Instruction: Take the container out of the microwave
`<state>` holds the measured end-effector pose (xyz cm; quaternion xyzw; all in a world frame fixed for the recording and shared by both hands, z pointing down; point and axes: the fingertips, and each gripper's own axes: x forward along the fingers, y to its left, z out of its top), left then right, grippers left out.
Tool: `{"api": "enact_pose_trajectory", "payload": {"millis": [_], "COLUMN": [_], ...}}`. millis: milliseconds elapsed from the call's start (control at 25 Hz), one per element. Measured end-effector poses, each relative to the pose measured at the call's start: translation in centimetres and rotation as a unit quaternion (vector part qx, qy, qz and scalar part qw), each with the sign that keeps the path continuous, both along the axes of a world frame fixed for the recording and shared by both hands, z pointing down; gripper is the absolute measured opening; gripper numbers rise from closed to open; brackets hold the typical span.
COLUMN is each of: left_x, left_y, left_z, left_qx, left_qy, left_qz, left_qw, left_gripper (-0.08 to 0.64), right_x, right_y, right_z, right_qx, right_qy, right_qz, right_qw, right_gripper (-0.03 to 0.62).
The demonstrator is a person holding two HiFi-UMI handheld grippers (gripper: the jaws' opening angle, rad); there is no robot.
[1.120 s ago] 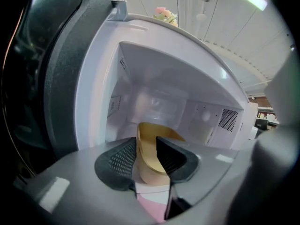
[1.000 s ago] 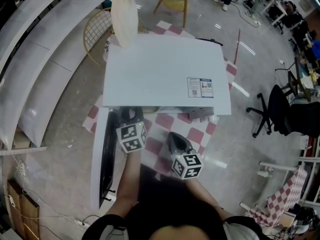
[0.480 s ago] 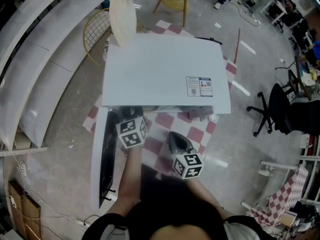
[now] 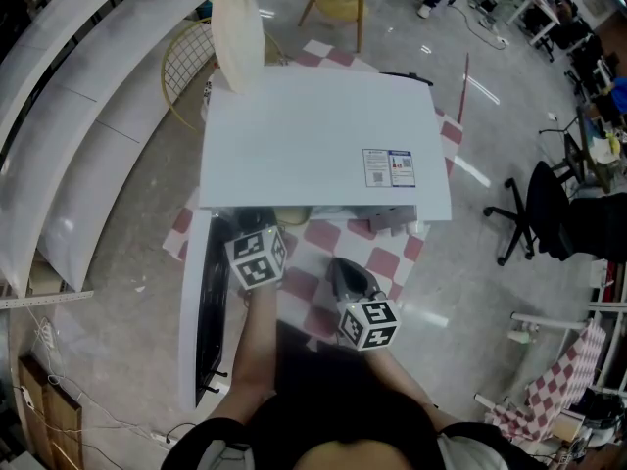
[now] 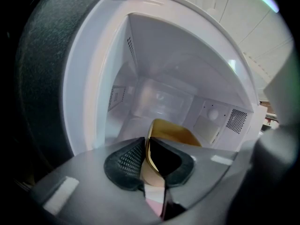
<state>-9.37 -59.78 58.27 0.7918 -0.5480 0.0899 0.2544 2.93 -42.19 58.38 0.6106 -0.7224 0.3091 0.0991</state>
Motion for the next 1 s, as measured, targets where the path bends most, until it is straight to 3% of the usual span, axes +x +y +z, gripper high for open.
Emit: {"api": "enact_pose_trajectory", "payload": {"millis": [1000], "left_x": [0.7], "left_y": [0.9], "left_z": [-0.6], "left_qx": [0.007], "left_qy": [0.018], "left_qz": [0.008], "left_qw": [0.9998], "left_gripper": [0.034], "right_x": [1.5], "right_y": [0.6], "right_z": [-0.6], "right_qx": [0.023], "right_qy": [-0.002], "right_qz": [0.022], "right_qw": [0.999], "right_gripper": [0.0]}}
